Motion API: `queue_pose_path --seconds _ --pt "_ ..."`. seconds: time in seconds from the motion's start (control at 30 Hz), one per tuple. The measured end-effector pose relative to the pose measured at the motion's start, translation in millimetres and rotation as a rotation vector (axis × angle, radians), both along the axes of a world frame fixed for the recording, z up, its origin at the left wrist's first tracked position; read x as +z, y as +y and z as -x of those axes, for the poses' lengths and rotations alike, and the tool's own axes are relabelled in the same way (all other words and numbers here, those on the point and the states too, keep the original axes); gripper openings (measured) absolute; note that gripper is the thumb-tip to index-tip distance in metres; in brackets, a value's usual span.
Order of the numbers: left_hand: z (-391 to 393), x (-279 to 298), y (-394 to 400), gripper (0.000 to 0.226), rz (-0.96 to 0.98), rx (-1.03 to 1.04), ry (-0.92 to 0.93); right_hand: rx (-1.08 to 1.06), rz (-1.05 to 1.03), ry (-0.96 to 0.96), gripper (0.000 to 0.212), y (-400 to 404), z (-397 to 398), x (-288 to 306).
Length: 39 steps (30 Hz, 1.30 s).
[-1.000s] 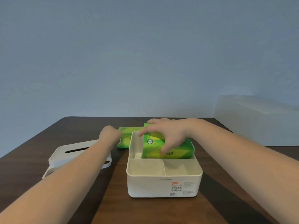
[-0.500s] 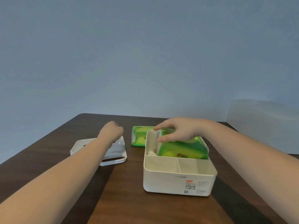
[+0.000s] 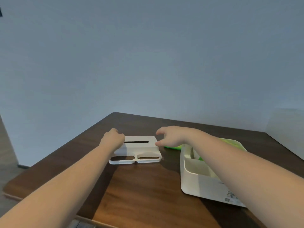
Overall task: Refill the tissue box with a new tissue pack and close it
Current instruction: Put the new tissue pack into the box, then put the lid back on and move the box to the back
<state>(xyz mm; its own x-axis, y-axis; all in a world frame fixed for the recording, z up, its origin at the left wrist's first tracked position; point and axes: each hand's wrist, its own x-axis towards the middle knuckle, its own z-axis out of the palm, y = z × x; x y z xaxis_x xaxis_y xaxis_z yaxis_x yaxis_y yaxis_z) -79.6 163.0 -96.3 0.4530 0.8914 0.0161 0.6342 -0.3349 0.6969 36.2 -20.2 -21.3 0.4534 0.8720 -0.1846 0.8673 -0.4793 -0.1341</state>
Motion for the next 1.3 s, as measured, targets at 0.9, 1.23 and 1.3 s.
queue_pose_path --seconds 0.9,1.23,1.3 --pt "-5 26 -26 0.046 0.166 0.038 -0.329 -0.465 -0.411 0.492 0.035 21 -15 4" --pt "-42 80 -113 0.037 0.161 -0.163 -0.508 -0.646 -0.648 0.357 0.016 -82 -58 47" --pt "-51 82 -132 0.039 0.196 -0.178 -0.525 -0.675 -0.613 0.268 0.015 -105 -62 43"
